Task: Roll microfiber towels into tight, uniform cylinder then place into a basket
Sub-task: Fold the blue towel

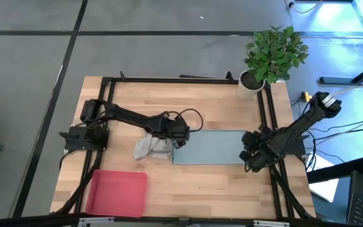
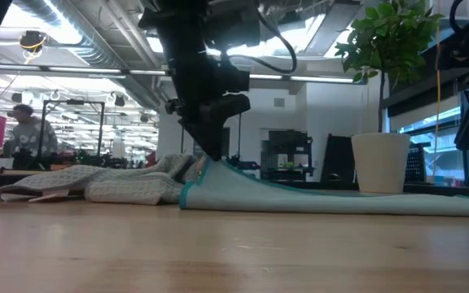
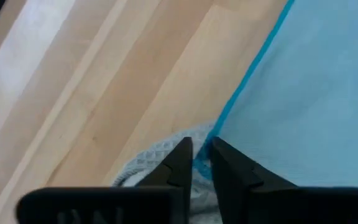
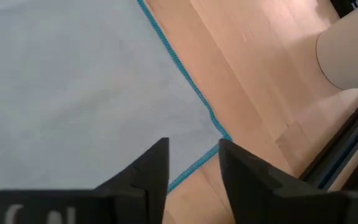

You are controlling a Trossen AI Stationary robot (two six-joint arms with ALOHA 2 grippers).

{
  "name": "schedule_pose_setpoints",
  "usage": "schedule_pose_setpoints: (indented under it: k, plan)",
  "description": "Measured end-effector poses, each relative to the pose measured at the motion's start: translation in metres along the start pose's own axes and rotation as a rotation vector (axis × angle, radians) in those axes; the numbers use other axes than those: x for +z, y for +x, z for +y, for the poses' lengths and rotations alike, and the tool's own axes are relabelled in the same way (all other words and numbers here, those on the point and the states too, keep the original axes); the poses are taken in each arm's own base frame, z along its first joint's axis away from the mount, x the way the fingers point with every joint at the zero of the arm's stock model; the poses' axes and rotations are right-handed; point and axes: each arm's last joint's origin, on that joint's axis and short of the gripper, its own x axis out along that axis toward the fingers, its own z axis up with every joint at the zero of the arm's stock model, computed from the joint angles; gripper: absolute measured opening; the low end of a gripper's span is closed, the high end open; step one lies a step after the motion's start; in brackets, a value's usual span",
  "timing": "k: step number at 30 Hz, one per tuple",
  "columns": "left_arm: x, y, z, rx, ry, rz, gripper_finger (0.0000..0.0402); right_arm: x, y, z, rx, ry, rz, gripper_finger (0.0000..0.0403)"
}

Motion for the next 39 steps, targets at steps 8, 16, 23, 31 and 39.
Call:
schedule_pose_setpoints:
  k: [8,16,23,31,39]
  plan:
    - [0.005,0.005,0.009,0.017,-0.026,0.006,0.0097,0.002,0.000,0.006,0.057,0.038,-0.017,0.0181]
    - [0.005,-0.005,0.010,0.003,-0.020,-0.006,0.0096,0.004,-0.001,0.016,0.164,0.089,0.011,0.0183]
    - [0.000,-0.046,-0.003,-0.114,0.118,-0.077,0.0096,0.007,-0.004,0.028,0.297,0.004,0.017,0.0183]
    - [-0.021,-0.066,-0.031,-0.175,0.239,-0.097,0.0097,0.010,-0.010,0.042,0.507,-0.301,0.019,0.0176]
    - [-0.033,-0.077,-0.045,-0.187,0.219,-0.116,0.0094,-0.012,0.017,0.040,0.530,-0.336,0.093,0.0169]
